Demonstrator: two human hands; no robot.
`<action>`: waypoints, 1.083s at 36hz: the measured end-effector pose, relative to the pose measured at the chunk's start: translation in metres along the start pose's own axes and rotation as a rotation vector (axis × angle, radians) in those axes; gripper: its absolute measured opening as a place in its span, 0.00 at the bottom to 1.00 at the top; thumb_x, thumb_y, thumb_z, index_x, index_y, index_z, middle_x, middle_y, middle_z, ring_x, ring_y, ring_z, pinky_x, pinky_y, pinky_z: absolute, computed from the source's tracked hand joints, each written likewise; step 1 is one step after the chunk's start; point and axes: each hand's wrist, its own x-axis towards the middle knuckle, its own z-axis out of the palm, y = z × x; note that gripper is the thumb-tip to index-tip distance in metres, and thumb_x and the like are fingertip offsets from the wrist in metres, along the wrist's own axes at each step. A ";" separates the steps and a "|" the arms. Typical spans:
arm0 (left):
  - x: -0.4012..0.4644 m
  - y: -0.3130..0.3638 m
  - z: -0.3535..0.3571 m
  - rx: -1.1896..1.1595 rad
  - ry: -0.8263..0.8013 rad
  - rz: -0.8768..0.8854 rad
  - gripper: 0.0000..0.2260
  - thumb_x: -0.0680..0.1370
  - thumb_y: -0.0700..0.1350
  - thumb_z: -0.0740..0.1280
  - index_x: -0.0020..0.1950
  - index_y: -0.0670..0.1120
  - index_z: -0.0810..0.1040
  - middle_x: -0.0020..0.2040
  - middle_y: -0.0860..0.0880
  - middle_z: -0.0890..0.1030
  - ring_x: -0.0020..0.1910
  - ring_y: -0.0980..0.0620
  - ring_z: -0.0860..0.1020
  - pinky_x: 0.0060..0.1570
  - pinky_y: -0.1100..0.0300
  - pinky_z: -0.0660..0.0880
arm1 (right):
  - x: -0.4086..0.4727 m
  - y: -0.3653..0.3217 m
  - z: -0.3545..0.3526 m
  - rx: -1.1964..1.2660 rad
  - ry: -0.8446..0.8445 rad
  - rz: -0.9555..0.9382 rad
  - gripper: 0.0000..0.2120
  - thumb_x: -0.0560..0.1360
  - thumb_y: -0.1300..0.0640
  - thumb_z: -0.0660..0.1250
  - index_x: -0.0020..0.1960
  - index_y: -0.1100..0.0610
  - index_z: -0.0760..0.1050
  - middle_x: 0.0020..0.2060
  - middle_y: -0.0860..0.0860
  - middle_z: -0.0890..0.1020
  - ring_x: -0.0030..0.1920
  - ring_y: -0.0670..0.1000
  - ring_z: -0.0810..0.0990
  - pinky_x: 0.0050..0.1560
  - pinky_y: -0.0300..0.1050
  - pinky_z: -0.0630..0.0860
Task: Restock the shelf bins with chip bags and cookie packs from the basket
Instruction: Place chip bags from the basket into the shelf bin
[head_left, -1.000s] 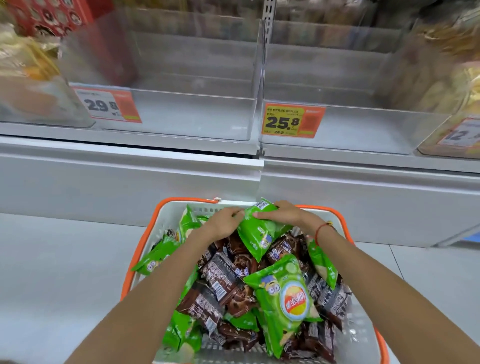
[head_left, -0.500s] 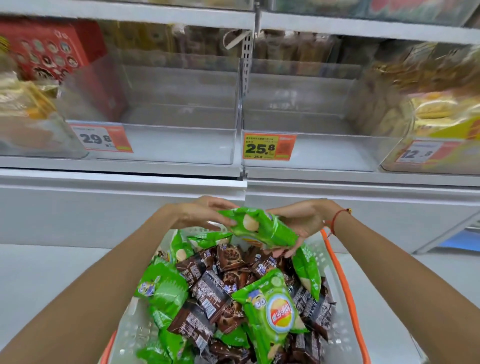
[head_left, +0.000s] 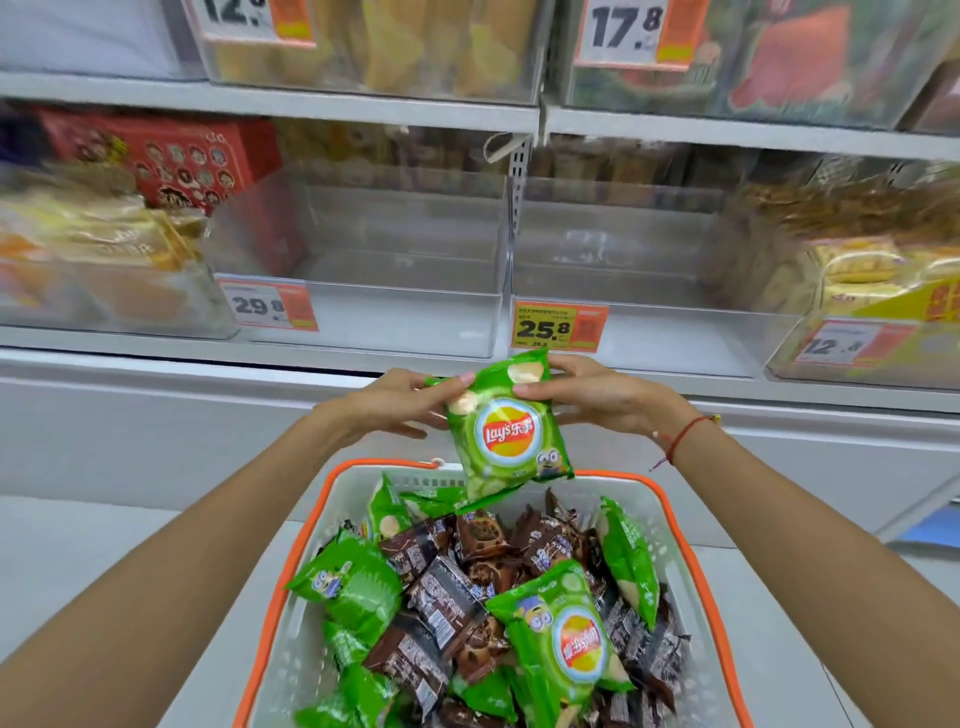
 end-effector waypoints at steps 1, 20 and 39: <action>-0.002 0.001 -0.002 -0.056 -0.030 0.023 0.23 0.72 0.63 0.65 0.57 0.49 0.81 0.53 0.52 0.84 0.53 0.56 0.81 0.52 0.61 0.77 | -0.001 -0.002 0.001 0.016 0.026 -0.030 0.19 0.73 0.56 0.72 0.63 0.54 0.75 0.56 0.50 0.83 0.58 0.50 0.80 0.58 0.46 0.77; -0.005 0.012 -0.102 -0.195 0.461 0.501 0.09 0.76 0.54 0.66 0.47 0.50 0.80 0.43 0.55 0.84 0.46 0.60 0.81 0.48 0.66 0.74 | 0.052 -0.108 0.070 -0.019 0.205 -0.169 0.26 0.72 0.53 0.73 0.66 0.52 0.66 0.57 0.48 0.79 0.54 0.47 0.80 0.45 0.41 0.78; 0.067 -0.060 -0.199 0.254 1.224 0.414 0.19 0.80 0.45 0.62 0.72 0.50 0.70 0.71 0.57 0.69 0.69 0.56 0.68 0.64 0.59 0.66 | 0.261 -0.181 0.061 0.041 0.337 -0.091 0.08 0.76 0.54 0.69 0.54 0.53 0.74 0.48 0.50 0.80 0.40 0.44 0.77 0.36 0.37 0.71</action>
